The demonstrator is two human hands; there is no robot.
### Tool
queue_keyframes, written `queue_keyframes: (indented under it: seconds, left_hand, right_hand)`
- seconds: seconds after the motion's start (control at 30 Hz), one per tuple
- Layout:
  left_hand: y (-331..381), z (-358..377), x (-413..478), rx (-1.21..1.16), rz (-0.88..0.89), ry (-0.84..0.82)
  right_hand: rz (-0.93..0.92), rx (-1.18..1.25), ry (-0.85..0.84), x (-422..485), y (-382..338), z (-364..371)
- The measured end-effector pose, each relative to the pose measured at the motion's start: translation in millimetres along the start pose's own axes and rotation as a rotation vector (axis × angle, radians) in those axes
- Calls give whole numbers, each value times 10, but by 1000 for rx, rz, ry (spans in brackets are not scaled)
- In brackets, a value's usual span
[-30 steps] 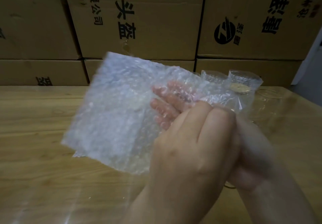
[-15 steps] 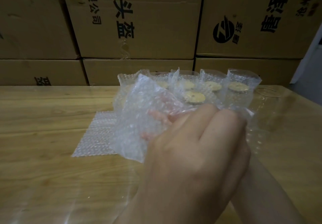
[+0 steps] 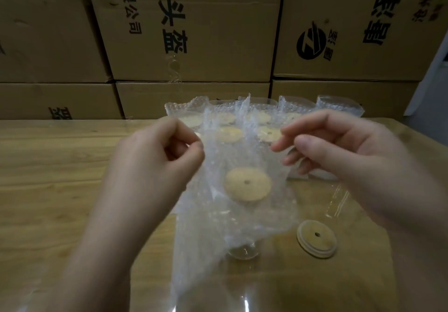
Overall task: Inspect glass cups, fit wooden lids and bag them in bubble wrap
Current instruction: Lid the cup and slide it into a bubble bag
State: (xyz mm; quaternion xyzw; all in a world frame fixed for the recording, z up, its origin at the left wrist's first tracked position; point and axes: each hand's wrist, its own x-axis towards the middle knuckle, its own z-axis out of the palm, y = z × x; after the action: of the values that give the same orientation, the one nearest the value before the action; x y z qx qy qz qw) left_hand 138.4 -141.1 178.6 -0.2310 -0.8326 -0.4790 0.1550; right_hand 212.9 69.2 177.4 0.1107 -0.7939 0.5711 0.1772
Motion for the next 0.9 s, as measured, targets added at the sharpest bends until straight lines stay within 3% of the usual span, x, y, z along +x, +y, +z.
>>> queue_keyframes:
  seconds: [0.07,0.17,0.27,0.53,0.73,0.9]
  left_hand:
    - [-140,27,95,-2,-40,3]
    - [-286,105,170,-28,-91,10]
    - [-371,164,220,-78,-86,50]
    - [-495,246,300,-359,-214,70]
    - [-545,186,329,-358,-233,19]
    - [-559,149,335,-336,-212,36]
  right_hand:
    - [72,-228,-35,76,147,-3]
    - [179,-568,-313,139,341,98]
    - [185,-678,-380,179,446,238]
    - [187,-689,-341,204,514,290]
    - [156,-659,-304,236,544,288]
    - [168,-470,-90,205,423,42]
